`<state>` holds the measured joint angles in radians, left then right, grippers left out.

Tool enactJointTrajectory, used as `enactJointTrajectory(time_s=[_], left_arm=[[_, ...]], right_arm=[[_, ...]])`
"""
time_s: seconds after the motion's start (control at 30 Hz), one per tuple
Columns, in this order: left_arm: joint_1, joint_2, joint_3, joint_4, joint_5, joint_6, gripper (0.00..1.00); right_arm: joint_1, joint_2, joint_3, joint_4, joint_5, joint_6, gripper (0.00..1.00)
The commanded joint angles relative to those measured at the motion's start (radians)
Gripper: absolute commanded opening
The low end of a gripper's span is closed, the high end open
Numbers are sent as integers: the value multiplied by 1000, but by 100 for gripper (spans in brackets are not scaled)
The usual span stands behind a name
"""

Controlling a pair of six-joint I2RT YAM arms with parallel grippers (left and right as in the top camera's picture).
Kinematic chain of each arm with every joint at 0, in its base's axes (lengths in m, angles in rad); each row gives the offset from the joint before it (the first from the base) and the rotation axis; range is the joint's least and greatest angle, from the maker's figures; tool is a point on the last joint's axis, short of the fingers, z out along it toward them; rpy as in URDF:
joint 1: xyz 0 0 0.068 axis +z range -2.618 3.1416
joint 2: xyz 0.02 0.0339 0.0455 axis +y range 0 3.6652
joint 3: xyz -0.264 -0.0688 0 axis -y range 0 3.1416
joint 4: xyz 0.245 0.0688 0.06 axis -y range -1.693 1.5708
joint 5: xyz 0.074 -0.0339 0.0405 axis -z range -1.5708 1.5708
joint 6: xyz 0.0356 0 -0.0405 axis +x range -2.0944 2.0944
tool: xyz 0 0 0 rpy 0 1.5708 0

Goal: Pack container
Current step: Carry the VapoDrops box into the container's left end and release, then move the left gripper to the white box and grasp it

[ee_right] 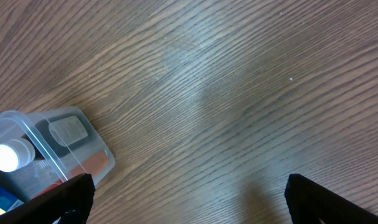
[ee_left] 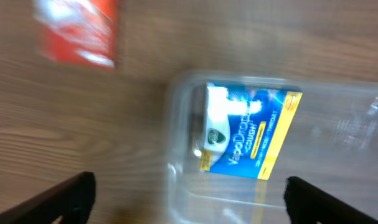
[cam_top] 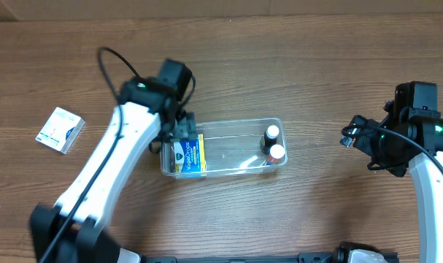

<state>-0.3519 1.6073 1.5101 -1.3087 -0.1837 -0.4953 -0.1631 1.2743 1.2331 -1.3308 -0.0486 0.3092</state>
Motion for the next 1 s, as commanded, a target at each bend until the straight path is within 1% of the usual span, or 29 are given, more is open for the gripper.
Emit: enactJointTrajectory(time_s=[0.0,0.1,0.2,0.27,0.33,0.5,0.6,0.67,0.73,0.77,0.97], left_arm=[[90,-161,161,-19,-166,104,100],[256,-212,177,-14,-193,140,100],[450,-196,167,1,-172,202,100],[580,-149,151,39,-100,322,100],[649,-91,147,58,-57,433,100],[700,75,147,96,-53,711,100],[703,169,147,143,-44,753,100],[719,239,147,175,24,824,100],[747,284,147,200,49,834,100],[759,301,148,209,46,840,100],[772,345,148,290,49,976,100]], right_arm=[[-1,-6,-3,2,-6,-11,100],[-1,-6,-3,2,-6,-11,100],[-1,-6,-3,3,-6,-10,100],[-1,-6,-3,4,-6,-10,100],[-1,-6,-3,5,-6,-11,100],[-1,-6,-3,6,-6,-11,100],[-1,-6,-3,10,-6,-14,100],[-1,-6,-3,9,-6,-23,100],[-1,-6,-3,10,-6,-23,100],[-1,-6,-3,10,-6,-23,100],[-1,-6,-3,14,-6,-29,100]])
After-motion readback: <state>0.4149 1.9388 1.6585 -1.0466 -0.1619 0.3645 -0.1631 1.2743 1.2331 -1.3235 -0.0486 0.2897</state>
